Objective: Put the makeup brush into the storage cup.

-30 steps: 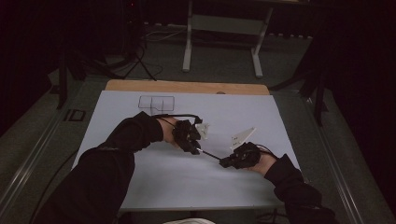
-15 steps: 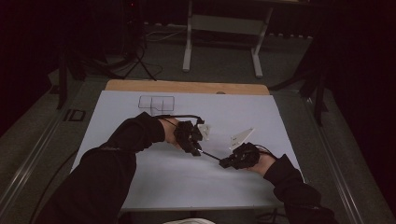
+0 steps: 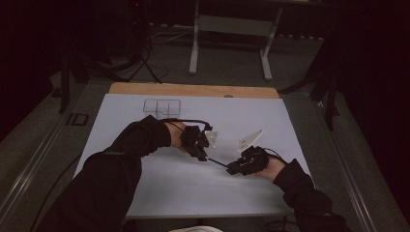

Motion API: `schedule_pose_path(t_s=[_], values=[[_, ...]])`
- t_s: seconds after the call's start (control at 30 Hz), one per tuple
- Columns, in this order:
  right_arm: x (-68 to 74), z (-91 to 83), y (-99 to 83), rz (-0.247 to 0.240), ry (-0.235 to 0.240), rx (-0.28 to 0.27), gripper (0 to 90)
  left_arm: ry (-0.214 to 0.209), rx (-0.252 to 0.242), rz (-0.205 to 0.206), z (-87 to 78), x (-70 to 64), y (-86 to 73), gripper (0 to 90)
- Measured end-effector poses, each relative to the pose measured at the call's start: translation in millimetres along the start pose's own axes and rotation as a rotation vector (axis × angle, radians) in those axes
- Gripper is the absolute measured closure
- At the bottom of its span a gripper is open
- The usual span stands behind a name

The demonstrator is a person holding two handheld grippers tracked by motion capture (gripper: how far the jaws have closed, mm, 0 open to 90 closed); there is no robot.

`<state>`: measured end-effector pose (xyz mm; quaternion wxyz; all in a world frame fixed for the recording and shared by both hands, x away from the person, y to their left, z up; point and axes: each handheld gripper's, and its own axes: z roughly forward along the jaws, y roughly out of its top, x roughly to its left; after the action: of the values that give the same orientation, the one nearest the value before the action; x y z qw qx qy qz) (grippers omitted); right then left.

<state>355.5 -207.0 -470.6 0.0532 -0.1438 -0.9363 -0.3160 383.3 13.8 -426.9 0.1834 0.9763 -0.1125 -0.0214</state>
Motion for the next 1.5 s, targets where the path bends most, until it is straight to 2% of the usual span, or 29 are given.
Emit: schedule_pose_path(t_s=[0.13, 0.17, 0.27, 0.37, 0.4, 0.47, 0.5, 0.67, 0.77, 0.87, 0.9, 1.0, 1.07, 1.2, 1.4, 1.5], values=[[-2.1, -0.3, 4.0, 0.01, 0.013, 0.039, 69.6, 0.02, 0.017, 0.019, -0.8, -0.1, 0.3, 86.7], [-2.6, 0.0, 4.6, 0.017, 0.024, 0.055, 69.5, 0.015, 0.024, 0.02, -0.7, -0.1, 0.1, 86.7], [-2.9, 1.4, 4.4, 0.013, 0.017, 0.088, 71.2, 0.011, 0.029, 0.023, -1.3, -0.7, -1.1, 86.8], [-3.7, 2.1, 2.9, 0.015, 0.019, 0.095, 72.6, 0.014, 0.024, 0.023, -2.8, -0.4, -2.2, 86.8], [-4.0, 3.8, 0.6, 0.01, 0.016, 0.11, 77.0, 0.017, 0.017, 0.016, -4.2, -0.4, -3.5, 86.8], [-3.9, 4.4, 0.3, 0.01, 0.018, 0.112, 78.7, 0.029, 0.02, 0.018, -4.2, -0.1, -3.2, 86.8], [-3.6, 5.7, 0.0, 0.007, 0.023, 0.112, 81.3, 0.019, 0.018, 0.013, -4.0, -0.2, -3.4, 86.7], [-3.1, 6.8, 0.9, 0.005, 0.026, 0.119, 83.2, 0.019, 0.023, 0.024, -3.0, -0.2, -2.0, 86.7], [-1.7, 7.1, 1.4, -0.027, 0.017, 0.114, 84.7, 0.012, 0.021, 0.01, -4.2, 1.5, -3.0, 86.6], [1.5, 6.6, 1.4, -0.081, -0.006, 0.11, 85.5, 0.017, 0.006, 0.006, -3.7, 0.8, -4.4, 86.2], [1.8, 6.4, 1.0, -0.087, -0.005, 0.107, 85.6, 0.03, 0.001, 0.016, -3.6, 0.9, -4.5, 86.0], [0.2, 5.0, -0.9, -0.086, -0.004, 0.101, 85.7, 0.036, -0.012, 0.012, -4.2, 1.1, -4.7, 84.4], [0.0, 4.2, -1.6, -0.089, -0.005, 0.098, 85.8, 0.04, -0.023, -0.007, -5.5, 2.4, -5.2, 82.4], [1.4, 1.6, -3.2, -0.099, -0.013, 0.076, 85.8, 0.073, -0.064, -0.05, -11.9, 2.0, -6.2, 62.8], [0.8, -2.9, -7.1, -0.104, -0.021, 0.036, 85.8, 0.085, -0.167, -0.118, -27.9, 2.9, -14.9, 59.4], [1.0, -3.9, -8.5, -0.102, -0.02, 0.013, 85.8, 0.093, -0.193, -0.144, -30.5, 3.3, -21.1, 58.0]])
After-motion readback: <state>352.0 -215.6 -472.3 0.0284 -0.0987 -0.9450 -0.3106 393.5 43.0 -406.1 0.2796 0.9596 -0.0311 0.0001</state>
